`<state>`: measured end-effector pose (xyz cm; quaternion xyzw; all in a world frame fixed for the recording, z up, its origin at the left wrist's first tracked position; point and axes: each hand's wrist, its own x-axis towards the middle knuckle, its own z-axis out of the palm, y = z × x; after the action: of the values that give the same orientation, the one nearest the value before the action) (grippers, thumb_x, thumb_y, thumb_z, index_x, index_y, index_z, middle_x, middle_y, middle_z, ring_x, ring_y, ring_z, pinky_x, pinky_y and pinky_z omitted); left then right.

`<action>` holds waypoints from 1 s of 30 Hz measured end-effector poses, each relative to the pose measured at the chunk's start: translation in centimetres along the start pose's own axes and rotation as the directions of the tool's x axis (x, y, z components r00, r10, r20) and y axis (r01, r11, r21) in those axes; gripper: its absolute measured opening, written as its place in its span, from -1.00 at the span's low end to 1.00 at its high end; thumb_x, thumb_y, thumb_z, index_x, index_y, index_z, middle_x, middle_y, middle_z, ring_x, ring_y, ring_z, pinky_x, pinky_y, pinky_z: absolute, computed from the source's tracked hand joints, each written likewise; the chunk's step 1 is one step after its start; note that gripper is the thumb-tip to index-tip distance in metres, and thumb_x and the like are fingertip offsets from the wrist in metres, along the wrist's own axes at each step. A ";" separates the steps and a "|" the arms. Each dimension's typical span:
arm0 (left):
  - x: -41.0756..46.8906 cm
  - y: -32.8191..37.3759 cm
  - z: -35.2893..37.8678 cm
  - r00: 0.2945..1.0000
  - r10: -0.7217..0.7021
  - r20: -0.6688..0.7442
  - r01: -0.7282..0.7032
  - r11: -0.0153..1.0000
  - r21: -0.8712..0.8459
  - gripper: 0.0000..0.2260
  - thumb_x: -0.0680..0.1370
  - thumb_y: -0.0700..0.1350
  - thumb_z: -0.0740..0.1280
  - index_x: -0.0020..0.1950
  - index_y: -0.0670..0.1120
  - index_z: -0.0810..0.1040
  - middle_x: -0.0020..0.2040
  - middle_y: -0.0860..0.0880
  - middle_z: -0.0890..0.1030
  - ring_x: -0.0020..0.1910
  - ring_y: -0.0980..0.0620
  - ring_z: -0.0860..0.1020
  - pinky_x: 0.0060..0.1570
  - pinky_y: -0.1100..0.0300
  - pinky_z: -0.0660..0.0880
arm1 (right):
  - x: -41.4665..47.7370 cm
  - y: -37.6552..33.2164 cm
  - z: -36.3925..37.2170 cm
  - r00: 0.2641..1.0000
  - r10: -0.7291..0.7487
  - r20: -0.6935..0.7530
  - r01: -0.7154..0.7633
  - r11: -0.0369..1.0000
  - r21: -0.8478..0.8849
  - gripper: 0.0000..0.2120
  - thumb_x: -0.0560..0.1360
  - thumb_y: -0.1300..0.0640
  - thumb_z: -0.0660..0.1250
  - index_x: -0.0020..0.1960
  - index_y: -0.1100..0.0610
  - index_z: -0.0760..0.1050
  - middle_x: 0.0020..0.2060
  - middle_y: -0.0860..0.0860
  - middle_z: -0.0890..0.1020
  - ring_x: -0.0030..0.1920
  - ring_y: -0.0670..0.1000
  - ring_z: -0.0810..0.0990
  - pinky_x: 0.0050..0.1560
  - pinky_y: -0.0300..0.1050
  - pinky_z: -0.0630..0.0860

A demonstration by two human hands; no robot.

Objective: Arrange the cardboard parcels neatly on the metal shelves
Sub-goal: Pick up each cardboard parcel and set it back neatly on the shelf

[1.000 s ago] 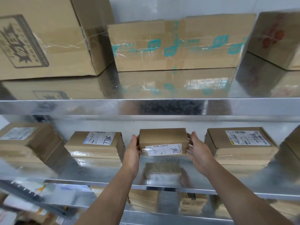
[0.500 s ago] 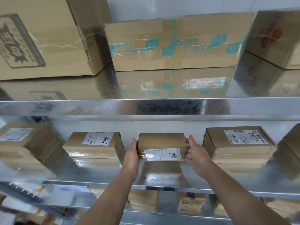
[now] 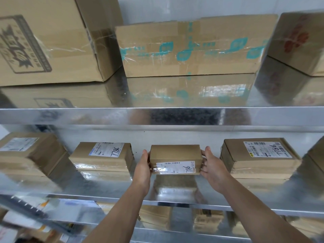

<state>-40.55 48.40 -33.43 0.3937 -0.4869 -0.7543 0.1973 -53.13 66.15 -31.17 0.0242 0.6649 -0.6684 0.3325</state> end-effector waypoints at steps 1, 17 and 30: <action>0.0 0.1 0.0 1.000 0.001 0.000 -0.001 1.000 -0.001 -0.64 0.73 0.14 0.06 0.06 0.05 0.61 -0.14 0.09 0.75 0.11 0.04 0.62 0.50 -0.05 0.30 | -0.1 -0.1 0.0 1.000 0.001 0.003 -0.001 1.000 0.005 -0.62 0.75 -0.12 -0.04 0.01 -0.05 0.51 -0.15 -0.02 0.72 -0.02 0.01 0.67 0.21 -0.02 0.48; 0.4 3.2 0.7 0.998 0.027 -0.050 -0.017 0.983 0.182 -0.57 0.49 0.38 0.20 0.11 0.11 0.59 0.16 0.03 0.64 0.22 -0.03 0.57 0.43 -0.09 0.38 | -0.9 -4.1 0.5 0.997 -0.057 -0.059 0.048 0.987 -0.152 -0.47 0.70 -0.26 0.02 0.26 0.11 0.54 0.16 0.06 0.66 0.16 0.08 0.61 0.47 0.22 0.36; -0.5 3.5 1.2 0.983 0.178 -0.039 -0.172 0.978 0.117 -0.81 0.70 0.11 0.15 0.13 0.11 0.52 0.17 0.03 0.63 0.18 -0.05 0.59 0.31 -0.10 0.49 | -1.0 -4.2 0.2 0.995 -0.100 -0.024 0.102 0.986 0.130 -0.50 0.73 -0.14 0.07 -0.03 0.24 0.54 -0.25 0.04 0.69 -0.11 0.04 0.65 0.34 0.08 0.51</action>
<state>-41.46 47.87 -29.81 0.3782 -0.5566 -0.6954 0.2521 -54.20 65.93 -27.02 0.0184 0.6229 -0.7263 0.2900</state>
